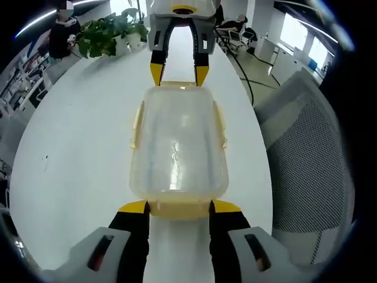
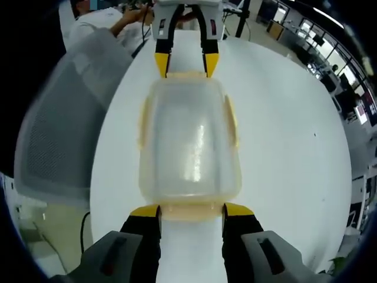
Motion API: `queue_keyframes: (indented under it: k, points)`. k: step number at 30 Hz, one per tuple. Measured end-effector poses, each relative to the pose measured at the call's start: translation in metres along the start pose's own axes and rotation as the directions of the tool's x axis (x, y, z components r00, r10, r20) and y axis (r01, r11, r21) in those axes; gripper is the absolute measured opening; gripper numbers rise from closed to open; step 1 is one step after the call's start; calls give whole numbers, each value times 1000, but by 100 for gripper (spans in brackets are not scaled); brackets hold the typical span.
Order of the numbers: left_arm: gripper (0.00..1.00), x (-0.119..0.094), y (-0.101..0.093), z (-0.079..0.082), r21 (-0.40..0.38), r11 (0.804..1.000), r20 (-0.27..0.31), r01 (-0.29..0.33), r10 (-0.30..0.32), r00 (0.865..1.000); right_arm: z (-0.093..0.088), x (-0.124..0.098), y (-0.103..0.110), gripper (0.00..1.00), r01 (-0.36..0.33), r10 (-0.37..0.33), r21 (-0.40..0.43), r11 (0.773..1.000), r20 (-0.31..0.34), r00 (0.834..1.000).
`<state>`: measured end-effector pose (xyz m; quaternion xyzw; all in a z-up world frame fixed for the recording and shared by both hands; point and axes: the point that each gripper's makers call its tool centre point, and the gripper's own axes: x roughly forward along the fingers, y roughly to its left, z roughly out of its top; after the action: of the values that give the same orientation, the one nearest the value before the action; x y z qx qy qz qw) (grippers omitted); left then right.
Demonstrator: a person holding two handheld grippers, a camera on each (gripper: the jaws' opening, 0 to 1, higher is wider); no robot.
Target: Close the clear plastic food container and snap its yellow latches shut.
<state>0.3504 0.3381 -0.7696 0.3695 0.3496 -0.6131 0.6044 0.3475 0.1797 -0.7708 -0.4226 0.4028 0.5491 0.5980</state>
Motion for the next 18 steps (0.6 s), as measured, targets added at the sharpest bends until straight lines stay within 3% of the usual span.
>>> queue_keyframes:
  k: [18]
  points:
    - [39,5,-1,0,-29,999,-26,-23,22,999,-5,6,-3,39,-6,7,-24,1000,15,1000]
